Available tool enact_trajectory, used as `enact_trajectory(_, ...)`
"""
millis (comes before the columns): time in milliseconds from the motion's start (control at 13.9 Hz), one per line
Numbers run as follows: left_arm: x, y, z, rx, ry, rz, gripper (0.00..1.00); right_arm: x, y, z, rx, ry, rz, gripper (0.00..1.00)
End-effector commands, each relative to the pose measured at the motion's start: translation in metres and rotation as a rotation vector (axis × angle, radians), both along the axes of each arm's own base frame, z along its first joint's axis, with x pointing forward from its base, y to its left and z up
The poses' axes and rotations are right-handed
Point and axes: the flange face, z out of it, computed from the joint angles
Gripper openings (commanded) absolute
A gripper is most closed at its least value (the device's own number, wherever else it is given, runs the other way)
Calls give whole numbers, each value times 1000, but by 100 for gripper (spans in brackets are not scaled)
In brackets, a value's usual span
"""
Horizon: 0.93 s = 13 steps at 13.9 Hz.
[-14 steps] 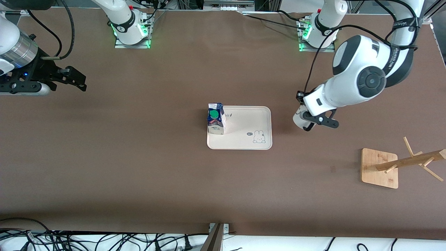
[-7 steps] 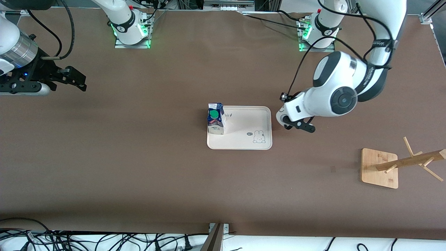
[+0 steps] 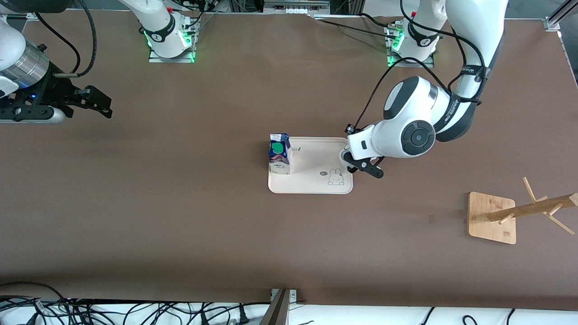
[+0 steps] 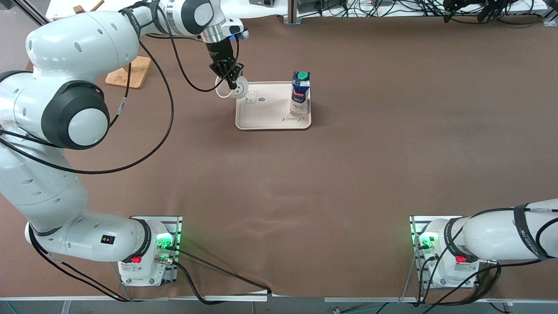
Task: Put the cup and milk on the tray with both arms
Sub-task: 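Carry the mug with the left gripper over the tray beside the carton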
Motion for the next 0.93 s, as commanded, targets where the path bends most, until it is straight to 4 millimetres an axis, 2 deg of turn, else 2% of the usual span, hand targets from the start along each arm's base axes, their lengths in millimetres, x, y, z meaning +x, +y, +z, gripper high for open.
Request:
enact_trajectory(0, 8, -14, -9, -30, -18, -14, 0, 1, 0, 4, -14, 3, 0, 100)
enact_trajectory(358, 0, -29, -13, -21, -14, -23, 0, 1, -1, 4, -14, 3, 0, 100)
enact_trajectory(574, -17, -55, -37, 11, 25, -34, 0, 1, -2, 5, -14, 2, 0, 100)
enact_trajectory(645, -19, -56, -45, 25, 39, -19, 0, 1, -2, 5, -14, 2, 0, 100)
enact_trajectory(860, -23, -60, -49, 34, 46, -20, 0, 1, -3, 5, -14, 2, 0, 100)
